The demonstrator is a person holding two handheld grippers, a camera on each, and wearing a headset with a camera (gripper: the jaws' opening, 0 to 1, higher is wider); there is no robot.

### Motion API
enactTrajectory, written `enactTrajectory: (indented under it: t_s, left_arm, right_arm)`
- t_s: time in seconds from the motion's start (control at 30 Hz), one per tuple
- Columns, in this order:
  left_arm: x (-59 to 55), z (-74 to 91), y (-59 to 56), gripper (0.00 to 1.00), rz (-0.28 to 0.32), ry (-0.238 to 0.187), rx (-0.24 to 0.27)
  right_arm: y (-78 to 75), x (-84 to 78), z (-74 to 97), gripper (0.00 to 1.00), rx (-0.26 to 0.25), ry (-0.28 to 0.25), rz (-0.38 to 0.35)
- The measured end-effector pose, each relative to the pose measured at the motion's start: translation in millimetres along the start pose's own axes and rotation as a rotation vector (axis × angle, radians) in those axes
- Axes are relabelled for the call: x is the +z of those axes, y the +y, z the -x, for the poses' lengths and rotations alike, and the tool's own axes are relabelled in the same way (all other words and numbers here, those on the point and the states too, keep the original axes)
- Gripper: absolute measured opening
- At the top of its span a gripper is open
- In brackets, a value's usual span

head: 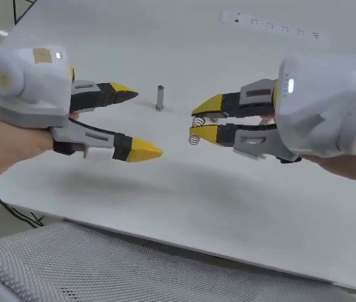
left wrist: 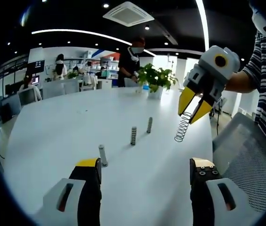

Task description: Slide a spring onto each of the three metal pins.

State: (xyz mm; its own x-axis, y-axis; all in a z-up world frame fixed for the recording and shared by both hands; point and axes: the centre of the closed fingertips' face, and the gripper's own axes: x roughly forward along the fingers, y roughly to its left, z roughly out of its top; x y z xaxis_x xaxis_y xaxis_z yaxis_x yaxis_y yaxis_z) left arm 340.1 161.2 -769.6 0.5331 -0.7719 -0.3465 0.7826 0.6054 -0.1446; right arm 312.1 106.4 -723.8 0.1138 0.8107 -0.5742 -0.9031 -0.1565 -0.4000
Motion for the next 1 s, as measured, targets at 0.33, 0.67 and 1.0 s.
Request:
enactTrajectory:
  t_s: [0.33, 0.67, 1.0]
  left_arm:
    - [-11.5, 13.0, 8.7, 0.92, 0.020, -0.005, 0.054]
    - [-13.1, 19.2, 10.9, 0.97, 0.024, -0.020, 0.077]
    - [-13.7, 23.1, 12.6, 0.97, 0.030, -0.024, 0.089]
  right_arm:
    - [-4.1, -6.1, -2.0, 0.12, -0.012, 0.014, -0.016]
    - [-9.3, -9.2, -15.7, 0.12, -0.015, 0.025, -0.023]
    - [-30.1, -9.8, -33.1, 0.12, -0.035, 0.030, -0.032]
